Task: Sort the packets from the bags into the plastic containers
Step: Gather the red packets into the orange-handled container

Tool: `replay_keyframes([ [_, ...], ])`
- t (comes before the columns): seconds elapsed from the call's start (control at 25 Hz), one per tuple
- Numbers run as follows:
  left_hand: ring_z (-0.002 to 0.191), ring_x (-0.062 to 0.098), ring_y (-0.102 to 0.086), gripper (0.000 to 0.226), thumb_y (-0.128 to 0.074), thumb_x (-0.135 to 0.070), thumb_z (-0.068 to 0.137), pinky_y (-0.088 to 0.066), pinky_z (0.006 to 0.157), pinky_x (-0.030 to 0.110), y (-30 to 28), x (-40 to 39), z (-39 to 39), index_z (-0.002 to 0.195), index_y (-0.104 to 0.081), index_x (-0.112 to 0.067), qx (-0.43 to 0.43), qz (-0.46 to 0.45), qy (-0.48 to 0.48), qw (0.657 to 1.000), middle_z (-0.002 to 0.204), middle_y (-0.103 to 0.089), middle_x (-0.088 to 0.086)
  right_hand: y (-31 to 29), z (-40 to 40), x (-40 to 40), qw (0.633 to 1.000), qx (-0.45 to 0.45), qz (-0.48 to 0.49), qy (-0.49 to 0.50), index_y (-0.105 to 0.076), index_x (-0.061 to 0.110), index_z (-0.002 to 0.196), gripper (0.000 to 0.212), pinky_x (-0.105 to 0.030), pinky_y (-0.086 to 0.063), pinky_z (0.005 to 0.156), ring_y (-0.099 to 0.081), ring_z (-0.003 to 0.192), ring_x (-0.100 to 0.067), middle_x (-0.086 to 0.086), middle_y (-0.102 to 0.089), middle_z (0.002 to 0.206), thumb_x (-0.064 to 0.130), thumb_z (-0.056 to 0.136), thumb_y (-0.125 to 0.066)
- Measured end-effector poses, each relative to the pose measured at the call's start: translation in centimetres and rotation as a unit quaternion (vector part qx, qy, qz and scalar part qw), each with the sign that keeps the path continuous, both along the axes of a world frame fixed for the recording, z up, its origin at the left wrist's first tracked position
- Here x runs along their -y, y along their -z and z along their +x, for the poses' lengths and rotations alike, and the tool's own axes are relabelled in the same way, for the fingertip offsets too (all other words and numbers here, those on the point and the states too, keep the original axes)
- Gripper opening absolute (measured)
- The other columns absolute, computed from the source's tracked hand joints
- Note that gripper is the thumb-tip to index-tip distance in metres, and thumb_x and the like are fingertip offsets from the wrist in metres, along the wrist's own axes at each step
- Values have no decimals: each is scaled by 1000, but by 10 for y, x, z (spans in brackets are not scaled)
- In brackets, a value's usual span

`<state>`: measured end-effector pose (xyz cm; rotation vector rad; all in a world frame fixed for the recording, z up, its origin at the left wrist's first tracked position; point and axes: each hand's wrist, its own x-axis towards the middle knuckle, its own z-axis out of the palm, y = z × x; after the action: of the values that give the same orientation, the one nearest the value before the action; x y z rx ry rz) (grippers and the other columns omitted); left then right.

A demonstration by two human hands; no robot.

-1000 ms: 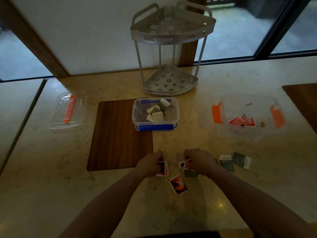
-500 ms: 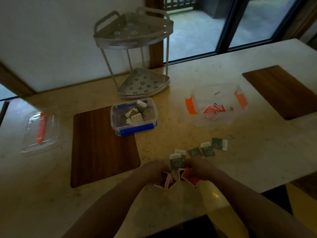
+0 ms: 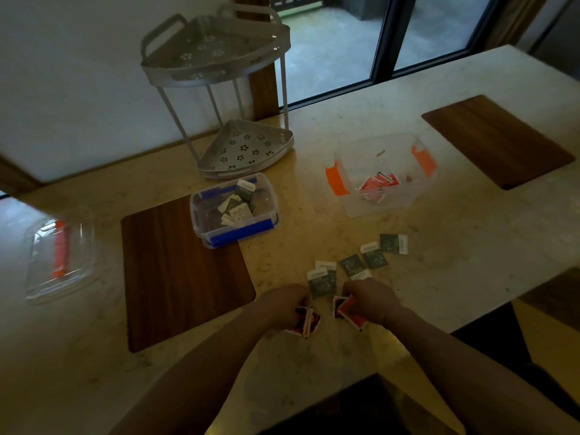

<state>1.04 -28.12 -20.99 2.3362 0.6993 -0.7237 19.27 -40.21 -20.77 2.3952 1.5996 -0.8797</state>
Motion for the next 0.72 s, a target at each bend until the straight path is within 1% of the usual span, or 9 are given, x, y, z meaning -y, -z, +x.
replay_keyframes([
  [0.08,105,26,-55,36,-64,-11,83,-48,80,38,-3,-6,2,116,-50,-15,-3,-32,-23,999,123,-55,9,-7,2,-4,1000,-28,-9,4,-62,21,115,32,-31,-44,71,-61,101,-25,-8,-65,114,37,87,-62],
  [0.12,108,27,-55,38,-65,-11,84,-46,81,36,-5,-10,4,119,-50,-14,2,-56,-32,998,125,-55,10,-11,4,-7,999,-45,-4,5,-63,19,114,33,-31,-45,72,-61,101,-24,-8,-65,113,36,86,-63],
  [0.24,118,27,-52,45,-65,-10,87,-45,90,34,-21,-31,17,129,-49,-14,23,-127,-65,990,133,-51,9,-28,14,-17,996,-80,36,14,-66,16,110,30,-33,-48,77,-61,97,-24,-9,-66,110,32,85,-65],
  [0.32,118,25,-54,44,-65,-12,88,-47,93,34,-36,-46,31,129,-52,-16,38,-139,-89,985,134,-53,8,-41,29,-27,993,-96,69,27,-66,17,106,29,-32,-48,73,-61,91,-23,-8,-67,107,34,83,-67],
  [0.36,115,23,-56,42,-65,-13,88,-48,91,32,-44,-52,40,128,-54,-16,54,-135,-101,984,131,-55,8,-50,38,-33,990,-102,88,36,-66,17,104,27,-29,-47,70,-60,88,-21,-7,-67,105,34,83,-68],
  [0.44,101,20,-59,37,-64,-12,89,-49,76,24,-64,-63,60,125,-55,-13,91,-132,-135,978,121,-60,7,-69,60,-43,984,-112,131,53,-66,17,99,23,-27,-43,67,-57,83,-18,-7,-67,100,32,82,-69],
  [0.52,86,18,-58,31,-63,-9,90,-46,61,21,-80,-70,83,120,-55,-11,125,-143,-176,966,111,-60,8,-88,84,-50,976,-121,170,58,-67,17,96,21,-30,-49,68,-60,84,-19,-6,-66,95,31,82,-71],
  [0.6,78,16,-56,27,-62,-8,89,-45,57,24,-94,-75,107,114,-55,-15,148,-134,-198,960,108,-60,9,-104,113,-57,969,-121,209,58,-68,16,96,21,-32,-54,72,-63,86,-20,-3,-63,90,30,81,-72],
  [0.72,82,22,-57,31,-63,-8,88,-44,56,26,-110,-79,148,117,-54,-14,164,-115,-221,954,114,-60,14,-119,162,-67,963,-107,237,66,-68,17,100,24,-29,-50,71,-60,88,-20,-1,-59,90,28,80,-74],
])
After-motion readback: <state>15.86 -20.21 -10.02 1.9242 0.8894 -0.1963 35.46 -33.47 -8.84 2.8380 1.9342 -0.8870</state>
